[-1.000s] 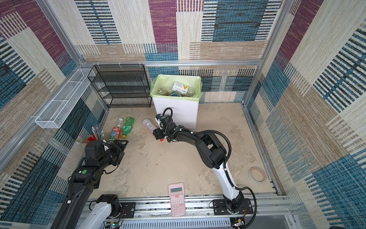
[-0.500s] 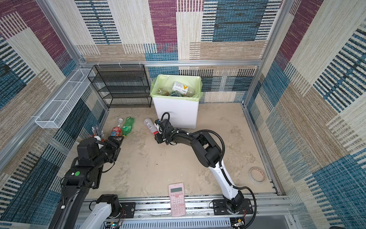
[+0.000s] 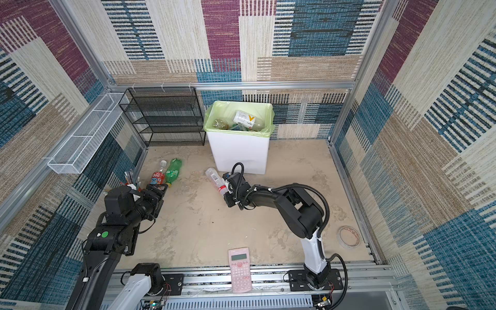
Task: Throw the plastic bottles in the bin
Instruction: Move the plastic bottle to the center of the table, then pick up the plastic bottle from the center of the table.
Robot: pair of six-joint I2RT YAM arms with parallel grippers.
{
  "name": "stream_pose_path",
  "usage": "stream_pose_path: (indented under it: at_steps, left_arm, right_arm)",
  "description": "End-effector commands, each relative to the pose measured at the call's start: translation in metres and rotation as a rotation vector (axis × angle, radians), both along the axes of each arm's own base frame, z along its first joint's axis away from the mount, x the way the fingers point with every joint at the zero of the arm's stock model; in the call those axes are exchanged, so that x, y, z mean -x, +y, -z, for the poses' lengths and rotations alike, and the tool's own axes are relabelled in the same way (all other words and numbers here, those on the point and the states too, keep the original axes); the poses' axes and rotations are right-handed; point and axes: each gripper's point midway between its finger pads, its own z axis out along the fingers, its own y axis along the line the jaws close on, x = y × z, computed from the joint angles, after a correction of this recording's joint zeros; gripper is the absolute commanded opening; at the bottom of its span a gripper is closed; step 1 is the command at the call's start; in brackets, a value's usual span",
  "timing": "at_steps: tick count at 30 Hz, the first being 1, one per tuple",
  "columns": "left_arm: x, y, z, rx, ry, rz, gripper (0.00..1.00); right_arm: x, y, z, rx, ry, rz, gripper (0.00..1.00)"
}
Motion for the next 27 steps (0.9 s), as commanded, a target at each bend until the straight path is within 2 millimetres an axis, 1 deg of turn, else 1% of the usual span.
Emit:
stream_pose_path:
  at_steps: [1,3,4,5,6,8,9,10,12,15,17,20,24,27]
  left_arm:
    - [-0.004,0.000,0.000,0.025,-0.006,-0.015,0.76]
    - [-0.005,-0.001,0.002,0.030,-0.002,-0.012,0.76]
    - [-0.006,-0.001,0.003,0.032,0.000,-0.010,0.75]
    - [-0.007,-0.001,0.003,0.034,-0.001,-0.009,0.75]
    - [-0.008,-0.002,0.005,0.035,0.003,-0.008,0.75]
    - [-0.010,-0.003,0.004,0.036,0.001,-0.004,0.75]
    - [-0.011,-0.004,0.005,0.038,0.002,0.001,0.75]
    - [-0.012,-0.003,0.005,0.038,0.004,0.000,0.75]
    - [-0.014,-0.005,0.005,0.042,0.005,0.004,0.75]
    - [-0.016,-0.005,0.005,0.045,0.004,0.007,0.75]
    - [-0.018,-0.005,0.005,0.046,0.006,0.009,0.75]
    - [-0.018,-0.006,0.004,0.047,0.005,0.011,0.75]
    - [-0.016,-0.005,0.002,0.043,0.005,0.007,0.75]
    - [-0.013,-0.004,0.002,0.041,0.006,0.002,0.75]
  right_arm:
    - [0.022,-0.027,-0.001,0.033,0.033,0.055,0.15]
    - [0.034,-0.039,-0.008,0.032,0.032,0.061,0.16]
    - [0.038,-0.044,-0.012,0.031,0.028,0.064,0.17]
    - [0.042,-0.049,-0.017,0.031,0.022,0.069,0.22]
    - [0.045,-0.053,-0.022,0.034,0.017,0.070,0.32]
    - [0.049,-0.055,-0.034,0.020,0.001,0.059,0.45]
    - [0.049,-0.056,-0.042,0.016,-0.012,0.058,0.56]
    - [0.047,-0.056,-0.049,0.009,-0.029,0.056,0.64]
    - [0.040,-0.051,-0.065,0.002,-0.068,0.046,0.74]
    - [0.023,-0.039,-0.077,0.018,-0.096,0.032,0.80]
    - [0.011,-0.029,-0.075,0.039,-0.094,0.023,0.80]
    - [-0.006,-0.021,-0.061,0.098,-0.079,0.026,0.78]
    - [-0.025,-0.018,-0.041,0.180,-0.063,0.052,0.77]
    - [-0.033,-0.017,-0.039,0.203,-0.071,0.074,0.76]
